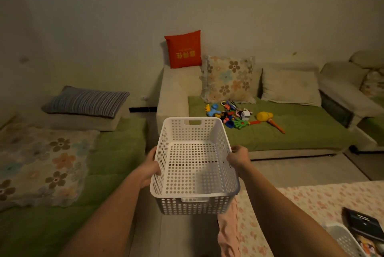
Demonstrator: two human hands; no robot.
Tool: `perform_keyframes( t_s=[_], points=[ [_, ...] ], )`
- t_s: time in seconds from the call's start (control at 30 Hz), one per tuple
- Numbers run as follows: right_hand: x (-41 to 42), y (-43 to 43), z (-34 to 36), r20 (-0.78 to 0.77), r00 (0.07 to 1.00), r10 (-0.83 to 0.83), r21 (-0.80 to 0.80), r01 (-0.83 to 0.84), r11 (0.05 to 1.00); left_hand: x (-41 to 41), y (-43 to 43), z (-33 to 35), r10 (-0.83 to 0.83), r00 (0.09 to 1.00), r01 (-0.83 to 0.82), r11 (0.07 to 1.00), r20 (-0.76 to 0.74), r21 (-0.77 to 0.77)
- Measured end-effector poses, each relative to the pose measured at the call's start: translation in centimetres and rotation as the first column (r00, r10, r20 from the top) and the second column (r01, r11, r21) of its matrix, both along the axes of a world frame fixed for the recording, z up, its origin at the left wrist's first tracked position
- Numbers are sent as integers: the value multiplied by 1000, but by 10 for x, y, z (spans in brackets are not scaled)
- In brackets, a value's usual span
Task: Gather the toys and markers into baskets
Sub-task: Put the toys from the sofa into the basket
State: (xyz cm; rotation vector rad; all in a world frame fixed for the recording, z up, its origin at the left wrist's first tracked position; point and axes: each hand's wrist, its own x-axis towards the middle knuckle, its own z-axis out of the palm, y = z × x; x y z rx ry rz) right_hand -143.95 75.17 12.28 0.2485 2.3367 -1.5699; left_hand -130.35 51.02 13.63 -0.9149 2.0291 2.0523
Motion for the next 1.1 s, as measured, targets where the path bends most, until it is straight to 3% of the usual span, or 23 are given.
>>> perform_keyframes(
  t_s=[0.33, 0.73, 1.1],
  points=[
    [-180, -36, 3, 32, 999, 15, -41, -13, 999, -167, -30, 21, -27, 999, 27, 1000, -23, 6],
    [-316, -68, 2, 35, 999, -29, 18, 29, 999, -330, -81, -6, -90, 996, 89, 996, 5, 27],
    [-477, -179, -40, 79, 997, -8, 110, -1, 994, -483, -182, -27, -98, 995, 99, 995, 21, -13]
  ],
)
